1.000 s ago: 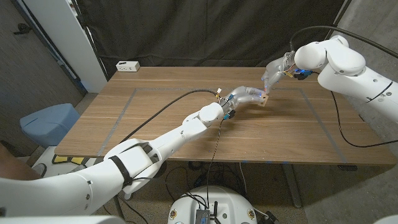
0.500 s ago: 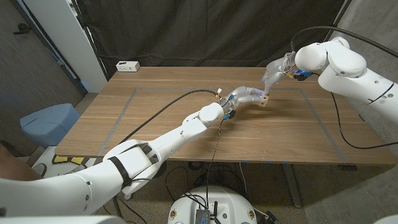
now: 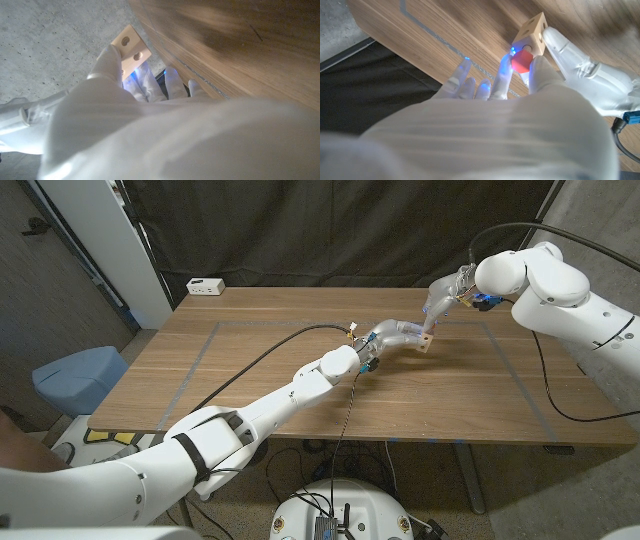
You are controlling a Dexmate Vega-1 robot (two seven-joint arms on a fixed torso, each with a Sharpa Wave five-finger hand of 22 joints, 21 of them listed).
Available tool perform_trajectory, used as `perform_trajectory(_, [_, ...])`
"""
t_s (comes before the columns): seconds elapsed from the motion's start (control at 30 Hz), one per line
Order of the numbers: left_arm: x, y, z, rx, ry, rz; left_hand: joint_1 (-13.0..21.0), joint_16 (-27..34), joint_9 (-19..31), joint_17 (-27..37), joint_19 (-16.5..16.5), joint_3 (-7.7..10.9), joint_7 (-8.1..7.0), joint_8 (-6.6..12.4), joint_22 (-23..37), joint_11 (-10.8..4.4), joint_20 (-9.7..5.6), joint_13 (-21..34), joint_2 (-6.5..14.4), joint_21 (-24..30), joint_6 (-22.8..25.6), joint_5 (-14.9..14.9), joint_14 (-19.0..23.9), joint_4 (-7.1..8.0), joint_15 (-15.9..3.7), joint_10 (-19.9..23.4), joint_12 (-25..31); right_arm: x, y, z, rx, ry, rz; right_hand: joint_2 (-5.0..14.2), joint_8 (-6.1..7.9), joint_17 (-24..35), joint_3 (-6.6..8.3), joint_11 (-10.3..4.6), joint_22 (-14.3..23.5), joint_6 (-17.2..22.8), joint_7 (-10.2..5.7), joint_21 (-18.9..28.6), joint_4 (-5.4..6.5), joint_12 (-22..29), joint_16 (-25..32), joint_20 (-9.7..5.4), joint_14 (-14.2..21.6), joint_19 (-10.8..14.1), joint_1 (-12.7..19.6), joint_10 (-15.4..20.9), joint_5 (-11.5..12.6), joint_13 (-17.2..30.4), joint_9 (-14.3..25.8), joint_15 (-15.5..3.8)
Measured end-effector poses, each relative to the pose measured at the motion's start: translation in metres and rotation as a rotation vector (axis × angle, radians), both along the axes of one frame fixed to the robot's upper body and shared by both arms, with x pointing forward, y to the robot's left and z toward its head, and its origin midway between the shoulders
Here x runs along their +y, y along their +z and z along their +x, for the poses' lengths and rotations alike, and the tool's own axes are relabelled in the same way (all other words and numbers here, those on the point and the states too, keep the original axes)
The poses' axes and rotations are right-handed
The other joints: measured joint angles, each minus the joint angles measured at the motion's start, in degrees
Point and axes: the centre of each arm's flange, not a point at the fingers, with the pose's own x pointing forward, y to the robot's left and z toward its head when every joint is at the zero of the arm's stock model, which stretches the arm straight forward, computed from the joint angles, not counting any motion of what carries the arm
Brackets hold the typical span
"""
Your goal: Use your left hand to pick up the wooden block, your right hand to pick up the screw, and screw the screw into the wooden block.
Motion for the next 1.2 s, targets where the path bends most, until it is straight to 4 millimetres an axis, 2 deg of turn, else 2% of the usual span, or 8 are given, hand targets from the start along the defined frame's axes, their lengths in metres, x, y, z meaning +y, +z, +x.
perform_trajectory(0.33, [-0.0003, -0.0003, -0.0003, 0.001, -0.001, 0.003, 0.0, 0.0, 0.0, 0.0, -0.2, 0.00, 0.00, 0.03, 0.0, 0.00, 0.20, 0.0, 0.0, 0.0, 0.0, 0.0, 0.0, 0.00, 0.00, 0.0, 0.0, -0.0014, -0.0039, -0.0002, -0.004, -0.008, 0.012, 0.74, -0.02, 0.0, -0.48, 0.13, 0.0, 3.6, 1.37, 0.0, 0.48, 0.0, 0.2, -0.38, 2.1, 1.5, -1.8, 2.8, 0.0, 0.0, -0.8, -0.02])
perform_trajectory(0.57, [-0.0003, -0.0002, -0.0006, 0.000, -0.002, 0.004, 0.0, 0.0, 0.0, 0.0, -0.2, 0.00, 0.00, 0.05, 0.0, 0.01, 0.20, 0.0, 0.0, 0.0, 0.0, 0.0, 0.0, 0.00, 0.00, 0.0, 0.0, -0.0023, -0.0046, 0.0001, -0.016, -0.014, 0.022, 1.28, -0.04, 0.0, -0.70, 0.08, 0.0, 5.9, 2.04, 0.5, 0.25, 0.2, 0.3, -0.32, 2.9, 2.4, -2.5, 4.6, 0.0, -0.3, -1.3, -0.21])
perform_trajectory(0.63, [-0.0001, -0.0003, -0.0005, 0.000, -0.002, 0.004, 0.0, 0.0, 0.0, 0.0, -0.2, 0.00, 0.00, 0.05, 0.0, 0.01, 0.20, 0.0, 0.0, 0.0, 0.0, 0.0, 0.0, 0.00, 0.00, 0.0, 0.0, -0.0026, -0.0047, 0.0003, -0.018, -0.017, 0.023, 1.51, -0.40, 0.0, -0.93, 0.06, 0.0, 6.4, 1.94, 0.5, 0.48, 0.4, 0.6, -0.31, 3.3, 2.4, -2.7, 5.2, 0.0, -0.3, -1.3, 0.01])
perform_trajectory(0.93, [-0.0001, -0.0005, -0.0005, 0.001, -0.002, 0.006, 0.0, 0.0, 0.0, 0.1, -0.2, 0.00, 0.00, 0.06, 0.0, -0.09, 0.20, 0.0, 0.0, 0.0, 0.0, -0.2, 0.0, 0.00, 0.00, -0.1, 0.0, -0.0011, -0.0071, 0.0025, -0.024, -0.021, 0.026, 1.97, -0.42, 0.0, -1.41, 0.09, 0.0, 8.7, 2.77, 0.5, 0.95, 0.4, 0.8, -0.68, 4.6, 3.2, -4.2, 6.6, 0.0, -0.3, -1.6, -0.10])
perform_trajectory(1.2, [0.0004, -0.0016, 0.0015, 0.006, 0.000, 0.011, 0.0, 0.0, 0.0, 0.1, -0.2, 0.00, 0.00, 0.06, 0.0, -0.09, 0.20, 0.0, 0.0, 0.0, 0.0, -0.2, 0.0, 0.00, 0.00, -0.1, 0.0, -0.0010, -0.0094, 0.0054, -0.025, -0.027, 0.030, 2.50, -0.66, 0.0, -1.88, -0.19, 0.0, 11.0, 2.60, 0.5, 0.95, 0.4, 0.8, -0.46, 5.2, 3.5, -4.7, 7.8, 0.0, -0.3, -1.6, -0.10])
